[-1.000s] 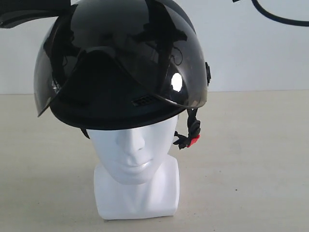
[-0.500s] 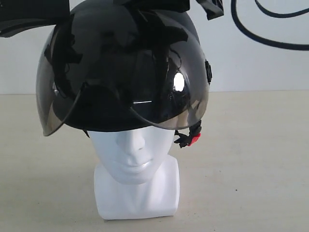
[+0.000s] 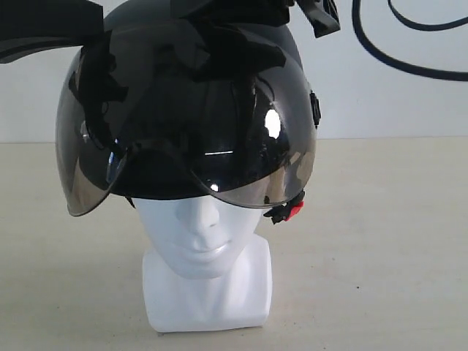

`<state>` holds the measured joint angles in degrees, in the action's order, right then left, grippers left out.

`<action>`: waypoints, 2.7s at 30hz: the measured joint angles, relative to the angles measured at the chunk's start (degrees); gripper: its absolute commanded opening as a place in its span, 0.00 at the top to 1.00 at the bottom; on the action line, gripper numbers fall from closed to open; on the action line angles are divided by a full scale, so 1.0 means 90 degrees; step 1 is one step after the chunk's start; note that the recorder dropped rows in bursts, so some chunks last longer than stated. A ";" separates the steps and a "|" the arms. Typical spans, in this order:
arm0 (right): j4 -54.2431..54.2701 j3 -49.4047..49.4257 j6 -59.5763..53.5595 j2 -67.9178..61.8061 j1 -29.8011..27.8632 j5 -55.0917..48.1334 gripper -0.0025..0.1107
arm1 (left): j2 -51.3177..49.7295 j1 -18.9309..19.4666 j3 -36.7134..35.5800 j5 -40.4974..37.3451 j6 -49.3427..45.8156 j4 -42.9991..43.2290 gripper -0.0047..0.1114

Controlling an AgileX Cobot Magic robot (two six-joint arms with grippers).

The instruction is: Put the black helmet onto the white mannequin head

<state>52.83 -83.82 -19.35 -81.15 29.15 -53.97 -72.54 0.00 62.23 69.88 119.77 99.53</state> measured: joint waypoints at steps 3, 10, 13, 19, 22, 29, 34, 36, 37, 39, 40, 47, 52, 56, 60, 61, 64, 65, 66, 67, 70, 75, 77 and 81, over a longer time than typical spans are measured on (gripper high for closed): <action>0.0000 0.0000 0.0032 0.0023 0.0000 -0.0014 0.98 | 0.0011 0.0000 -0.0013 0.0000 0.0000 0.0004 0.92; -0.0040 0.0713 0.0098 0.0527 0.0000 0.0357 0.98 | 0.0242 0.0000 -0.0400 0.0027 0.0000 -0.0053 0.92; -0.0040 0.0871 0.0098 0.0605 0.0000 0.0370 0.98 | 0.0330 0.0000 -0.0545 0.0027 0.0000 -0.0102 0.92; -0.0040 0.0884 0.0098 0.0605 0.0000 0.0342 0.98 | 0.0390 0.0000 -0.0741 0.0005 0.0000 -0.0229 0.92; -0.0040 0.0884 0.0107 0.0605 0.0000 0.0330 0.98 | 0.0390 0.0000 -0.0800 0.0005 0.0000 -0.0277 0.92; 0.0105 0.1128 0.0112 0.0668 0.0000 0.0405 0.98 | 0.0425 0.0000 -0.0844 0.0019 0.0000 -0.0287 0.92; 0.0205 0.1247 0.0112 0.0681 0.0000 0.0405 0.98 | 0.0435 0.0000 -0.0859 0.0019 0.0000 -0.0275 0.92; 0.0248 0.1277 0.0112 0.0693 0.0000 0.0418 0.98 | 0.0435 0.0000 -0.0859 0.0030 0.0000 -0.0265 0.92; 0.0249 0.1304 0.0112 0.0709 0.0000 0.0425 0.98 | 0.0435 0.0000 -0.0859 0.0030 0.0000 -0.0265 0.92; 0.0280 0.1352 0.0112 0.0734 0.0000 0.0434 0.98 | 0.0435 0.0000 -0.0859 0.0043 0.0000 -0.0250 0.92; 0.0291 0.1378 0.0099 0.0734 0.0010 0.0434 0.98 | 0.0435 0.0000 -0.0859 0.0056 0.0000 -0.0250 0.92; 0.0250 0.1403 0.0068 0.0827 0.0010 0.0421 0.98 | 0.0435 0.0000 -0.0859 0.0095 0.0000 -0.0227 0.92; 0.0073 0.1430 0.0101 0.0893 0.0010 0.0325 0.98 | 0.0435 0.0000 -0.0863 0.0144 0.0000 -0.0200 0.92; -0.0019 0.1441 0.0136 0.0913 0.0010 0.0216 0.98 | 0.0450 0.0000 -0.0874 0.0144 0.0011 -0.0186 0.92; -0.0188 0.1488 0.0149 0.0913 0.0031 -0.0155 0.98 | 0.0450 0.0000 -0.0874 0.0144 0.0011 -0.0178 0.92; -0.0213 0.1506 0.0149 0.0913 0.0041 -0.0212 0.98 | 0.0450 0.0000 -0.0874 0.0144 0.0011 -0.0178 0.92; -0.0210 0.1581 0.0149 0.0913 0.0055 -0.0212 0.98 | 0.0450 0.0000 -0.0874 0.0144 0.0011 -0.0172 0.92; -0.0176 0.1638 0.0149 0.0924 0.0055 -0.0196 0.98 | 0.0450 0.0000 -0.0874 0.0144 0.0011 -0.0161 0.92; -0.0146 0.1687 0.0149 0.0928 0.0055 -0.0181 0.98 | 0.0450 0.0000 -0.0874 0.0144 0.0011 -0.0161 0.92; -0.0116 0.1760 0.0149 0.0939 0.0055 -0.0152 0.98 | 0.0450 0.0000 -0.0874 0.0144 0.0011 -0.0161 0.92; -0.0071 0.2045 0.0149 0.0982 0.0055 -0.0222 0.98 | 0.0450 0.0000 -0.0874 0.0144 0.0011 -0.0161 0.92; -0.0223 0.2440 0.0149 0.1075 0.0060 -0.0223 0.98 | 0.0450 0.0000 -0.0874 0.0160 0.0011 -0.0161 0.92; -0.0222 0.2468 0.0149 0.1139 0.0060 -0.0162 0.98 | 0.0450 0.0000 -0.0874 0.0172 0.0011 -0.0161 0.92; -0.0404 0.2537 0.0149 0.1463 0.0060 0.0089 0.98 | 0.0450 0.0000 -0.0874 0.0172 0.0011 -0.0161 0.92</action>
<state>49.20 -60.99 -18.01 -67.98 29.69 -53.17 -68.50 0.00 54.37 71.43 119.87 98.08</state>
